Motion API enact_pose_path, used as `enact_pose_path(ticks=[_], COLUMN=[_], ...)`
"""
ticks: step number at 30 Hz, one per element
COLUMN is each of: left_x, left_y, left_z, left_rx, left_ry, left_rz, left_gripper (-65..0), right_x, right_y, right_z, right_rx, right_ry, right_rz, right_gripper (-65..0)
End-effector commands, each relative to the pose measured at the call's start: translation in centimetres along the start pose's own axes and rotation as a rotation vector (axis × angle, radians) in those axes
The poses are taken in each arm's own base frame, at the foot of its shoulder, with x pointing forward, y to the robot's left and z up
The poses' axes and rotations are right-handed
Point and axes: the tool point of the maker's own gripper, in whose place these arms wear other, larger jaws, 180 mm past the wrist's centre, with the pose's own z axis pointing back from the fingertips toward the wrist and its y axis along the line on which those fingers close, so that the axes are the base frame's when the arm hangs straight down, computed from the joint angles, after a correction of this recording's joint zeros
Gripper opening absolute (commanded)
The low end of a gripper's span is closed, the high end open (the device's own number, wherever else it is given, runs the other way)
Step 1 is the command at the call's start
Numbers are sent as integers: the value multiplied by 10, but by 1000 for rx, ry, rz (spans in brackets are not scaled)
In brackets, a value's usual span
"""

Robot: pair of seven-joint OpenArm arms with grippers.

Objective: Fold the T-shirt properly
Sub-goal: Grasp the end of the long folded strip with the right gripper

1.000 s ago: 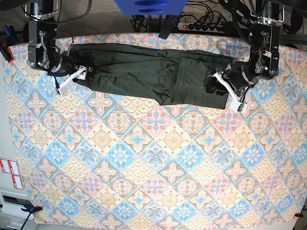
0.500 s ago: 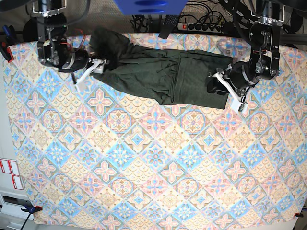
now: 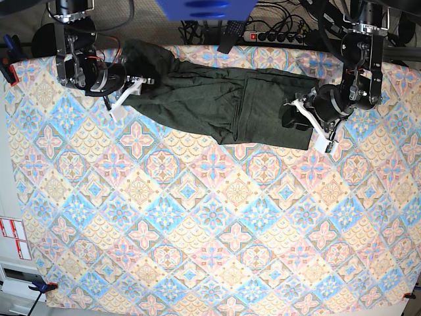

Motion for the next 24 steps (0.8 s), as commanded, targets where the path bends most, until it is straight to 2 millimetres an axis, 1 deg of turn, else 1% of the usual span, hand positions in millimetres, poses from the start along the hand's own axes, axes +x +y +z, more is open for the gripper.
enact_pose_path(ticks=[1,3,5,9,12,15,16,19,20,22,24], left_x=[13,13,14,14,15,15,15,16,17,17,21], left_y=[-1,0,0,0,0,0,0,1,0,1,6], left_z=[5,5,5,5,5,5,5,6,6,6,9], left_rx=[-8,-7,-7,-5,-5,-6,-6,-4,-5,-4,9], left_ry=[-40,-41,-43,-45,-48,-50,-50,-54,-55,-56,-71], left_rz=[-13,-13,-13,-13,-13,-13,-13,-13,-14,-13,-6], left_gripper=[-420,-420,-420,-420,-420,-420,-420,-420,-420,-420,-420], right_x=[25,25,26,33,35,35,40,71,76,82,83], right_y=[3,-1,-9,-40,-68,-87,-89,-83,-82,-81,-80], right_z=[7,4,6,16,27,36,39,48,49,50,50], right_rx=[11,7,-5,-33,-62,-82,-83,-65,-62,-58,-57], right_ry=[-56,-50,-58,-121,-173,-207,-222,-284,-294,-304,-307], right_rz=[26,11,-16,-149,-262,-329,-333,-310,-307,-304,-302], right_gripper=[-477,-483,-505,-561,-591,-599,-599,-599,-599,-599,-599])
